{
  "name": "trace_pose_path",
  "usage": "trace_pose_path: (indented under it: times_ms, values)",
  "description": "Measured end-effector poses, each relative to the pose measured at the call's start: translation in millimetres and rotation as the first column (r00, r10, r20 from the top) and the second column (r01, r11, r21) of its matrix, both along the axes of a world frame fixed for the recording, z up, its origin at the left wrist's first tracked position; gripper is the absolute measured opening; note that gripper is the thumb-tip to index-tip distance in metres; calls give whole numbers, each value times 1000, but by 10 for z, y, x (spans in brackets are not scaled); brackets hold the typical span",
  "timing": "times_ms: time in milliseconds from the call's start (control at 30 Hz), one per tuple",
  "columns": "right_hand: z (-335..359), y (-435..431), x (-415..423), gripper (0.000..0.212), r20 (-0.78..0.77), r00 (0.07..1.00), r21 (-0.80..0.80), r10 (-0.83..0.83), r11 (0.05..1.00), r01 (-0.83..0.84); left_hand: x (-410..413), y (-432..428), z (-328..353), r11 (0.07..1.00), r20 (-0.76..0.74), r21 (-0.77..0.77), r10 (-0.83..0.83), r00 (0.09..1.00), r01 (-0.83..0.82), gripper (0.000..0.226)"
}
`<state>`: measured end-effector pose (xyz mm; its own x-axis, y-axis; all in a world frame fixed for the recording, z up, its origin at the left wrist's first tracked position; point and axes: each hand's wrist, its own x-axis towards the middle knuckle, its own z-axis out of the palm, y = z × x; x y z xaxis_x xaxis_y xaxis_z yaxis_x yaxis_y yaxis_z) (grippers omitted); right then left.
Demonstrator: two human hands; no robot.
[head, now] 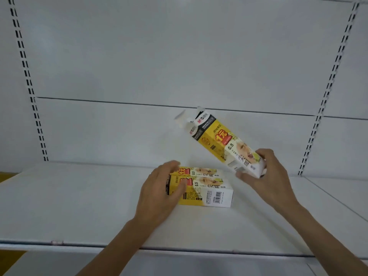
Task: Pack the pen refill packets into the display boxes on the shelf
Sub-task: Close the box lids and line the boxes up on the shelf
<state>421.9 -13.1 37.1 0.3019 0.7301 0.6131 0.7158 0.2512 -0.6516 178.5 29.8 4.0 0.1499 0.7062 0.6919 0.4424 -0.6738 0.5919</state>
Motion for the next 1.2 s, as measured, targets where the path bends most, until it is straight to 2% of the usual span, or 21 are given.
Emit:
trace_pose_path:
  times_ms: [67, 133, 267, 367, 433, 500, 567, 667, 833, 1033, 1200]
  values:
    - [-45, -209, -196, 54, 61, 997, -19, 50, 999, -49, 97, -191, 133, 974, 274, -159, -113, 955, 161, 53]
    - [-175, -306, -405, 56, 146, 986, -65, 79, 995, -70, 213, -297, 199, 935, 474, -232, -133, 871, 269, 68]
    - [-420, -331, -656, 61, 338, 933, -151, 120, 986, -72, 272, -315, 247, 930, 602, -229, -98, 793, 289, 72]
    - [-374, -346, -656, 51, 338, 889, -167, 309, 949, -266, 146, -261, 292, 937, 549, -219, -113, 828, 273, 75]
    - [-243, -315, -660, 45, 203, 889, -101, 411, 911, -399, 59, -238, 342, 946, 458, -195, -145, 877, 258, 80]
    - [-56, -235, -654, 42, 13, 886, -27, 464, 886, -463, -7, -224, 384, 951, 373, -166, -184, 909, 260, 82]
    - [162, -150, -670, 42, -81, 873, 37, 480, 877, -479, -56, -217, 417, 952, 297, -146, -219, 929, 271, 85]
    - [413, -65, -726, 38, -188, 807, 103, 560, 828, -551, -101, -204, 458, 947, 201, -131, -263, 944, 292, 88]
    - [471, 11, -925, 26, -245, 715, 75, 654, 748, -659, -88, -217, 506, 929, 150, -130, -326, 933, 345, 78]
    - [503, 20, -1006, 23, -314, 633, 197, 707, 701, -685, -66, -171, 593, 928, 132, -114, -338, 932, 353, 63]
    - [502, 46, -1031, 18, -276, 649, 282, 709, 705, -650, -29, -179, 591, 926, 190, -136, -325, 926, 353, 59]
